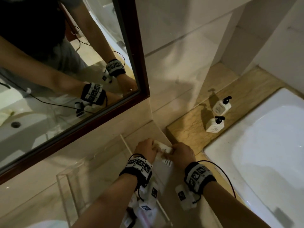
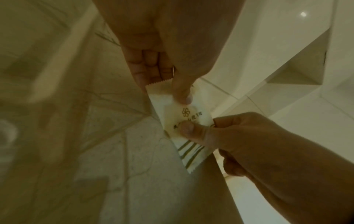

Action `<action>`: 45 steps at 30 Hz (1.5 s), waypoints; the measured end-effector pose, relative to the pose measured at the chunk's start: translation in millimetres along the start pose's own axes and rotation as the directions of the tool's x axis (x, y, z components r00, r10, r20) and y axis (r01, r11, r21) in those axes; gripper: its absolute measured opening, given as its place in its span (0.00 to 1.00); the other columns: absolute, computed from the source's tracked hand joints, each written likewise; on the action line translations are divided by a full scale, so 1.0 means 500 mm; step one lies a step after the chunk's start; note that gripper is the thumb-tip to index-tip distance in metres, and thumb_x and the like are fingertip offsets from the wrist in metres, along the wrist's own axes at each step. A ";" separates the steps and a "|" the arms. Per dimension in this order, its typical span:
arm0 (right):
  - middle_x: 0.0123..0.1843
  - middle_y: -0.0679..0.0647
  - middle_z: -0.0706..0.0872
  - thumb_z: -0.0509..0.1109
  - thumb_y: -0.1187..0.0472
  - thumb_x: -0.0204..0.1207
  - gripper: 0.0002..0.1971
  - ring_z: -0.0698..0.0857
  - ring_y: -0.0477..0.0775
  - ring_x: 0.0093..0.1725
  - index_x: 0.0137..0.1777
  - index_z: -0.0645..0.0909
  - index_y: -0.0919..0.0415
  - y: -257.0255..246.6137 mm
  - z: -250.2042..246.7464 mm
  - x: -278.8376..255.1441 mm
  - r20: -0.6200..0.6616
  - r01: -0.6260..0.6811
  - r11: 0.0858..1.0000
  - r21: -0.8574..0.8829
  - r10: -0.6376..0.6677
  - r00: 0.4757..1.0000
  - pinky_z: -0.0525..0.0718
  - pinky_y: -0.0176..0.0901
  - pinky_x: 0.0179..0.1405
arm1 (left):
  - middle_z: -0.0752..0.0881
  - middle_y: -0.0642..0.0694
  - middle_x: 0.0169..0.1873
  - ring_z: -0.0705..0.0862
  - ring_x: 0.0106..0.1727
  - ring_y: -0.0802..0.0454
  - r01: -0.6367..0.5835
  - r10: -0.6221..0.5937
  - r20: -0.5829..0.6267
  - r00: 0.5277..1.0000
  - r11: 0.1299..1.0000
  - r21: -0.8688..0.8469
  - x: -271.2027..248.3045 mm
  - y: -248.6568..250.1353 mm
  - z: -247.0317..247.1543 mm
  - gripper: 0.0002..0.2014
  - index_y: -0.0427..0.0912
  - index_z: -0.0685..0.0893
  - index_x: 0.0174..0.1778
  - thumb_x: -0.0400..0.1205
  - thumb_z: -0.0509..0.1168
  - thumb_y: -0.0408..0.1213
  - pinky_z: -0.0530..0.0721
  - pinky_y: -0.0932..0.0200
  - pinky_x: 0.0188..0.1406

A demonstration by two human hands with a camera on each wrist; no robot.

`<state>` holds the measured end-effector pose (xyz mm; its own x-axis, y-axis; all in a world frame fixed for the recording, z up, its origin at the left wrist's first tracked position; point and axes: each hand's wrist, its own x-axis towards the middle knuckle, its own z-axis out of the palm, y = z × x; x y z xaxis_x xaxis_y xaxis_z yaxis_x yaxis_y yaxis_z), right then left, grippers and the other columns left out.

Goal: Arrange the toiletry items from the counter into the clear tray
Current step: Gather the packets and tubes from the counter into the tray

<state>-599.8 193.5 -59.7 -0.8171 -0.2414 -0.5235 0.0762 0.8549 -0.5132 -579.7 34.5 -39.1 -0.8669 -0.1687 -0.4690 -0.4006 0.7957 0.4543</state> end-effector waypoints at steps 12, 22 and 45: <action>0.20 0.48 0.70 0.78 0.61 0.72 0.15 0.67 0.46 0.19 0.28 0.76 0.58 -0.031 -0.025 -0.173 0.048 0.066 0.781 0.622 -0.122 0.991 0.65 0.36 0.19 | 0.91 0.48 0.36 0.89 0.36 0.55 0.088 -0.269 -0.144 0.952 0.694 -0.714 -0.261 -0.066 -0.074 0.07 0.42 0.88 0.46 0.75 0.76 0.39 0.86 0.61 0.28; 0.34 0.48 0.86 0.75 0.57 0.73 0.07 0.85 0.48 0.39 0.35 0.85 0.56 -0.122 0.086 -0.257 0.078 0.203 0.967 0.155 -0.217 0.973 0.76 0.30 0.33 | 0.90 0.42 0.33 0.87 0.33 0.49 0.246 -0.533 -0.125 0.837 0.571 -0.783 -0.449 -0.207 -0.002 0.06 0.38 0.90 0.41 0.74 0.76 0.37 0.88 0.56 0.32; 0.36 0.55 0.86 0.70 0.58 0.77 0.07 0.86 0.54 0.36 0.40 0.76 0.59 -0.096 0.136 -0.233 -0.023 0.263 0.962 0.066 -0.262 0.965 0.88 0.50 0.38 | 0.81 0.54 0.30 0.81 0.37 0.54 0.321 -0.643 -0.207 0.738 0.603 -0.730 -0.442 -0.214 0.105 0.10 0.49 0.78 0.33 0.77 0.72 0.40 0.76 0.69 0.33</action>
<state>-469.2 149.4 -20.5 -0.8217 -0.4463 -0.3546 -0.1039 0.7289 -0.6767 -329.4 17.3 -23.9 -0.4434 -0.7560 -0.4814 -0.7362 0.0008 0.6768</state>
